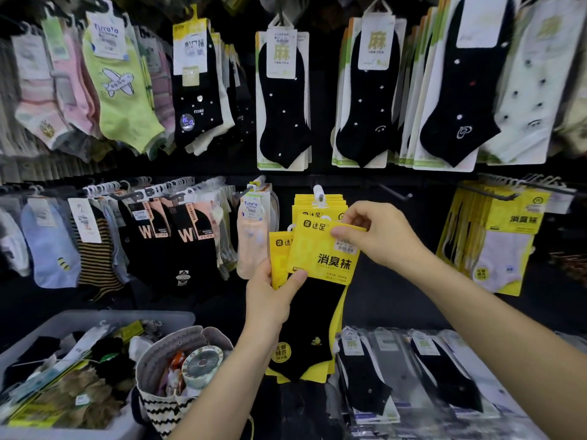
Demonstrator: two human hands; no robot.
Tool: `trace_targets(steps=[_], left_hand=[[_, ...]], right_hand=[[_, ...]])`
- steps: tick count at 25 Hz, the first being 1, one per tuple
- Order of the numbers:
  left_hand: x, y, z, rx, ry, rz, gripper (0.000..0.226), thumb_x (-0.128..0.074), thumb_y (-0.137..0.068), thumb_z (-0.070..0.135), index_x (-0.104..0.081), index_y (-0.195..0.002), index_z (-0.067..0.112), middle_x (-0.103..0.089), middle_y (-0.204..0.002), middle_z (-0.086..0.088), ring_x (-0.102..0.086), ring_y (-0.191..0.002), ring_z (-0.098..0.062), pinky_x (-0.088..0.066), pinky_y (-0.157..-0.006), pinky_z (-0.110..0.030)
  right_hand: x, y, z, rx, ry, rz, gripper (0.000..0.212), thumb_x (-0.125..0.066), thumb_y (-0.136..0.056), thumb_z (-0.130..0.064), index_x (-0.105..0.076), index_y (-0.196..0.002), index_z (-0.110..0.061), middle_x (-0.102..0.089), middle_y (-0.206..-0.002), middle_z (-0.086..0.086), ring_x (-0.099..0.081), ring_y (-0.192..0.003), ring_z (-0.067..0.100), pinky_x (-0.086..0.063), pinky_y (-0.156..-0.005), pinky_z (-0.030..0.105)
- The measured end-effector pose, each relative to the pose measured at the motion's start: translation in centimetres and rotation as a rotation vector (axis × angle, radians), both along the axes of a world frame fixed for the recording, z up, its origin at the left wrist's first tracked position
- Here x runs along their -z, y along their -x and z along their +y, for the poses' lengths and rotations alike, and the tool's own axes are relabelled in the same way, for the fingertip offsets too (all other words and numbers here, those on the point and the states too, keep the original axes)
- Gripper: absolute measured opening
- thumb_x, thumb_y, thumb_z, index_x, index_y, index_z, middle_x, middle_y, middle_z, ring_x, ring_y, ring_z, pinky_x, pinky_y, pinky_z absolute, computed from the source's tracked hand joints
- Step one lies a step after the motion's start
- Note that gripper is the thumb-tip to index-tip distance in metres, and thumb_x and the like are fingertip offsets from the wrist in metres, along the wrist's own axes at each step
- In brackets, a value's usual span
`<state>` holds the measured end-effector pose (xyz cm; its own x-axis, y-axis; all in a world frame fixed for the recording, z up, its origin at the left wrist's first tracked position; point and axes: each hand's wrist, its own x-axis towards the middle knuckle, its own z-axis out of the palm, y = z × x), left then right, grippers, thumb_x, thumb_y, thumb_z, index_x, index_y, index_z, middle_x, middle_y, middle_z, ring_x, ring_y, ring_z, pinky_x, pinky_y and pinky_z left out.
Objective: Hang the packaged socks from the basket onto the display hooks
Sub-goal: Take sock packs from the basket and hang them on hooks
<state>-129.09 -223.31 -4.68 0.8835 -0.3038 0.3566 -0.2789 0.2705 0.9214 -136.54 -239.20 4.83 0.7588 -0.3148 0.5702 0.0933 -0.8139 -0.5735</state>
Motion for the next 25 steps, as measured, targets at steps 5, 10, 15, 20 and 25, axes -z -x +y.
trace_targets(steps=[5, 10, 15, 20, 25], left_hand=[[0.6, -0.1, -0.3, 0.002, -0.051, -0.009, 0.018, -0.070, -0.081, 0.008, -0.063, -0.093, 0.019, -0.073, -0.090, 0.000, -0.070, -0.082, -0.014, -0.056, -0.071, -0.025], [0.7, -0.1, -0.7, 0.074, -0.006, 0.029, 0.017, -0.067, -0.082, 0.004, -0.064, -0.095, 0.015, -0.074, -0.086, 0.002, -0.071, -0.079, -0.011, -0.056, -0.066, -0.021], [1.2, -0.9, -0.6, 0.070, 0.020, 0.116, 0.017, -0.065, -0.084, 0.003, -0.064, -0.095, 0.015, -0.074, -0.091, -0.001, -0.071, -0.084, -0.017, -0.057, -0.071, -0.025], [1.8, -1.8, 0.1, 0.082, 0.019, 0.124, 0.018, -0.065, -0.084, 0.004, -0.065, -0.099, 0.014, -0.073, -0.099, -0.005, -0.071, -0.089, -0.019, -0.057, -0.076, -0.029], [1.7, -1.8, 0.2, 0.095, 0.007, 0.110, 0.017, -0.066, -0.083, 0.005, -0.065, -0.096, 0.016, -0.073, -0.097, -0.007, -0.071, -0.086, -0.019, -0.057, -0.070, -0.026]], right_hand=[[-0.9, -0.1, 0.0, -0.152, -0.033, 0.100, 0.012, -0.068, -0.083, -0.028, -0.066, -0.071, -0.027, -0.062, -0.070, -0.012, -0.054, -0.065, 0.000, -0.045, -0.063, 0.022], [-1.9, -0.8, -0.4, -0.133, -0.056, 0.131, 0.010, -0.067, -0.085, -0.022, -0.067, -0.075, -0.022, -0.063, -0.074, -0.009, -0.057, -0.071, 0.006, -0.047, -0.067, 0.022], [-4.0, -2.1, -0.9, -0.038, -0.095, 0.041, 0.016, -0.062, -0.088, -0.019, -0.064, -0.072, -0.024, -0.063, -0.073, -0.007, -0.057, -0.070, 0.008, -0.048, -0.070, 0.026], [-3.7, -2.8, -0.1, -0.062, 0.047, 0.173, 0.009, -0.067, -0.084, -0.029, -0.070, -0.081, -0.021, -0.068, -0.082, -0.004, -0.062, -0.081, 0.011, -0.050, -0.074, 0.026], [-2.5, -2.8, 0.5, -0.084, 0.162, 0.245, 0.005, -0.069, -0.082, -0.024, -0.069, -0.078, -0.021, -0.067, -0.083, -0.004, -0.061, -0.081, 0.010, -0.049, -0.072, 0.023]])
